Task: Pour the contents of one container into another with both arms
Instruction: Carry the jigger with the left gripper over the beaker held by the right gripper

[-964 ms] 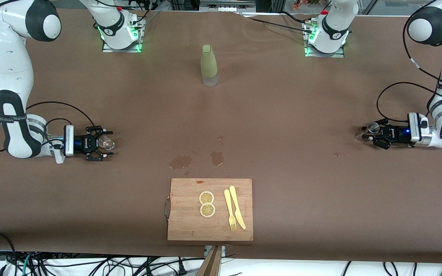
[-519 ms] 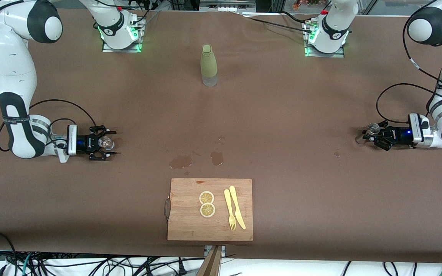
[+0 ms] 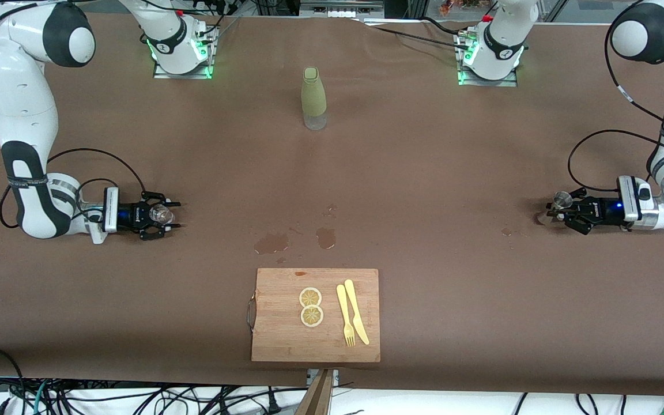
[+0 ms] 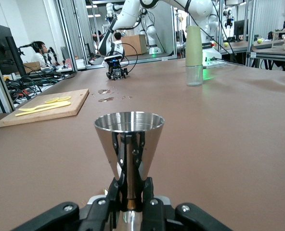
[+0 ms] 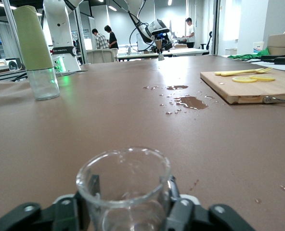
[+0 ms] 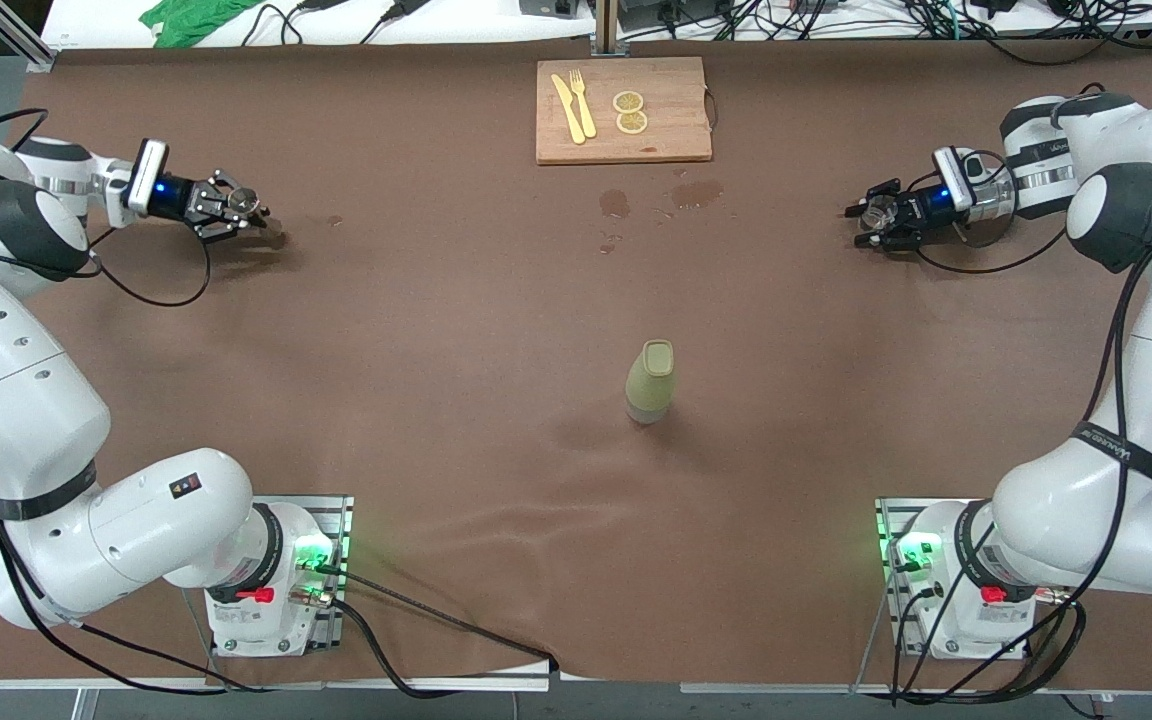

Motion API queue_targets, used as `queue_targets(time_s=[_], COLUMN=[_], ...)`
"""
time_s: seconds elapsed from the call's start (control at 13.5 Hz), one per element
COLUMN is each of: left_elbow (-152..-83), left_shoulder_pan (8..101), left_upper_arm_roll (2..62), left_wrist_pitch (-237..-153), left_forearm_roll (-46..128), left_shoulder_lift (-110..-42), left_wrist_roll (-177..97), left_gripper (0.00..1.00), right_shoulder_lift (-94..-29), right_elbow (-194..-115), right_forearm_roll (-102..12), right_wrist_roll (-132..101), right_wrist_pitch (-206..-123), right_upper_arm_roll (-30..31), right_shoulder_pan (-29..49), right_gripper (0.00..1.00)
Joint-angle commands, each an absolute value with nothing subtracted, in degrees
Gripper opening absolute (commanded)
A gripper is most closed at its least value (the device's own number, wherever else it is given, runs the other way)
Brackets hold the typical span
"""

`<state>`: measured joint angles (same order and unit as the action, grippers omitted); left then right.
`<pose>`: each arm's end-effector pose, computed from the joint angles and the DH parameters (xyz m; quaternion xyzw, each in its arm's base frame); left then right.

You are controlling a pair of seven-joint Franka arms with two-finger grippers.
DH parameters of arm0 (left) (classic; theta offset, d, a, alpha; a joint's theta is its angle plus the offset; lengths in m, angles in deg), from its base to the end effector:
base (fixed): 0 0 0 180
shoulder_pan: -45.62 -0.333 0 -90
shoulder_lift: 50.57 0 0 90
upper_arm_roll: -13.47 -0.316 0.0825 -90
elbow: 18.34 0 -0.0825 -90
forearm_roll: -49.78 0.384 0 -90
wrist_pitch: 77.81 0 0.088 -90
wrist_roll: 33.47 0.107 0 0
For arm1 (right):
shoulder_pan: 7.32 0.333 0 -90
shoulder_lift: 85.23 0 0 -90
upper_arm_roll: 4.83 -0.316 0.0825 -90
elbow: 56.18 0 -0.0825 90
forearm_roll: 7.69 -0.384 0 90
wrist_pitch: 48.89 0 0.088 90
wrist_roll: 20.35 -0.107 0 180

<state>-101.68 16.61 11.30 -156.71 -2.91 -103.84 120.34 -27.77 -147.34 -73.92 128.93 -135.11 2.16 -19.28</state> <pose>0.5793 0.2333 0.1323 0.4994 -0.6299 0.4259 0.4152 0.5836 -0.0873 0.0488 -0.5428 -0.5736 -0.3894 0.4741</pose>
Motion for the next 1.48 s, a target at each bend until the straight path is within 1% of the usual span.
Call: queue_targets(time_s=[0.0,0.15,0.3,0.45,0.52,0.67,0.82,1.04,1.19,1.34,1.41], left_elbow=[-106.0,-106.1,-106.1,-106.5,-106.5,-106.4,-106.3,-105.8,-105.5,-104.9,-104.5], left_shoulder_pan=[21.2,24.1,26.9,31.2,33.4,37.8,42.7,50.2,55.3,61.2,63.8], left_upper_arm_roll=[14.0,17.3,21.0,23.2,24.3,26.6,27.0,27.1,27.0,26.3,25.3], left_wrist_pitch=[-161.7,-166.1,-173.1,-177.7,-180.4,-185.8,-188.7,-196.2,-203.2,-206.9,-208.7], left_forearm_roll=[-3.7,-4.7,-7.4,-13.1,-15.1,-17.2,-22.4,-26.9,-29.7,-37.3,-40.4], left_shoulder_lift=[-98.8,-97.2,-97.2,-98.0,-98.2,-98.9,-100.2,-101.0,-101.2,-102.0,-102.4], left_wrist_roll=[115.2,109.3,107.9,105.2,104.0,102.9,99.9,99.8,99.0,98.7,98.6], left_gripper=[0.0,0.0,0.0,0.0,0.0,0.0,0.0,0.0,0.0,0.0,0.0], right_shoulder_lift=[-27.1,-27.1,-27.1,-27.1,-27.2,-27.4,-27.7,-27.7,-28.1,-28.8,-28.9], right_elbow=[-147.8,-147.5,-147.2,-147.1,-147.0,-145.5,-142.3,-138.5,-137.4,-134.2,-131.4], right_forearm_roll=[-74.6,-74.9,-77.3,-78.1,-78.8,-79.5,-79.5,-79.3,-79.2,-77.5,-74.5], right_wrist_roll=[130.3,129.5,127.8,126.6,126.3,122.0,119.1,113.5,109.9,103.6,99.0], right_wrist_pitch=[-134.6,-134.7,-134.7,-134.8,-134.8,-134.9,-135.4,-136.0,-138.9,-141.9,-142.5], right_upper_arm_roll=[2.0,1.9,1.6,1.2,1.1,0.8,-0.3,-1.9,-4.5,-6.3,-7.1], right_shoulder_pan=[-19.3,-19.2,-19.0,-18.4,-18.4,-18.2,-18.1,-17.8,-17.8,-17.6,-17.4], right_gripper=[0.41,0.41,0.4,0.29,0.26,0.25,0.25,0.25,0.25,0.26,0.26])
